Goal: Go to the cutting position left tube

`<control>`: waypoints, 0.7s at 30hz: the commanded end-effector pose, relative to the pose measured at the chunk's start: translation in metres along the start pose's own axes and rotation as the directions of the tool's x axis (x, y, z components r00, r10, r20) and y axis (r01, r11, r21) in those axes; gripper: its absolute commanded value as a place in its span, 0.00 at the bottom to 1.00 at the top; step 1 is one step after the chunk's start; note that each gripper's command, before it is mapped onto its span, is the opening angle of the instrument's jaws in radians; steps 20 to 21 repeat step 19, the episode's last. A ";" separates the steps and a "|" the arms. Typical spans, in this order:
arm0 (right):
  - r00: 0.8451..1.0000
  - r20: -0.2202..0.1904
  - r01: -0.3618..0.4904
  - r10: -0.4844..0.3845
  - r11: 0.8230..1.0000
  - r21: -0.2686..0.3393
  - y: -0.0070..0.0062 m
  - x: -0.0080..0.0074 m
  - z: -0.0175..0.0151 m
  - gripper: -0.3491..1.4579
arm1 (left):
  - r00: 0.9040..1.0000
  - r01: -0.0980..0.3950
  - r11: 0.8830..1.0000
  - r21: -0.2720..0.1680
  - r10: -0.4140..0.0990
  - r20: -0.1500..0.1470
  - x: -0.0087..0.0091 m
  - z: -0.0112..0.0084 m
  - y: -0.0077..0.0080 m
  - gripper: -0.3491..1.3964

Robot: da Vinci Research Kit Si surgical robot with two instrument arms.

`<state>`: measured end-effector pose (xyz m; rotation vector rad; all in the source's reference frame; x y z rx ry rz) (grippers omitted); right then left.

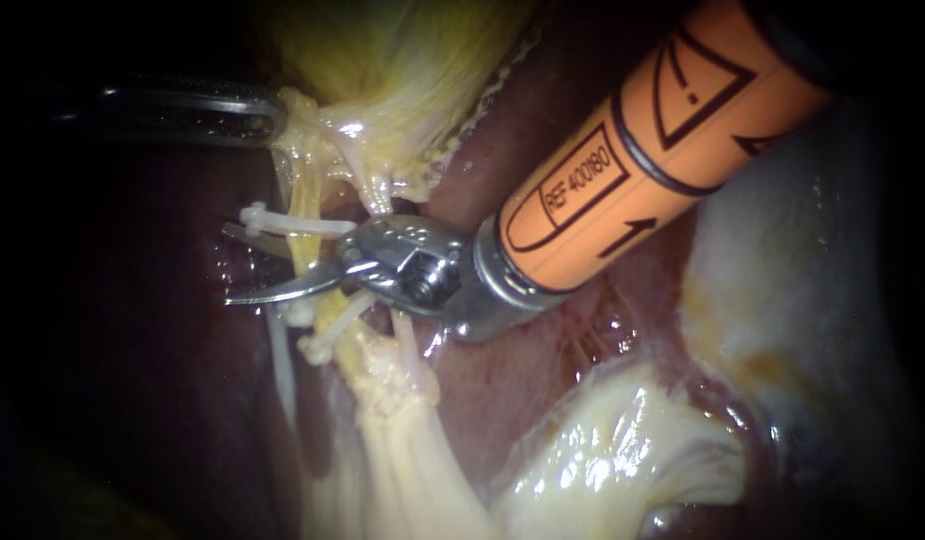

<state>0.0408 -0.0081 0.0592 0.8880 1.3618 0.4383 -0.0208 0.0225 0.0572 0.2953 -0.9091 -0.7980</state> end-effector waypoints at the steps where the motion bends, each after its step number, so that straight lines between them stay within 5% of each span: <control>1: 1.000 0.003 -0.003 0.003 1.000 0.009 -0.0003 0.0003 -0.0001 0.98 | 1.000 -0.001 1.000 0.001 0.001 0.000 0.0000 -0.0001 0.0000 0.00; 7: 1.000 0.008 -0.011 0.011 0.999 0.034 -0.0018 0.0019 -0.0004 0.97 | 1.000 -0.001 1.000 0.002 0.001 0.000 0.0001 -0.0001 0.0001 0.00; 21: 1.000 0.008 -0.012 0.012 0.999 0.035 -0.0018 0.0020 -0.0006 0.96 | 1.000 -0.001 1.000 0.002 0.001 0.000 0.0001 -0.0001 0.0001 0.00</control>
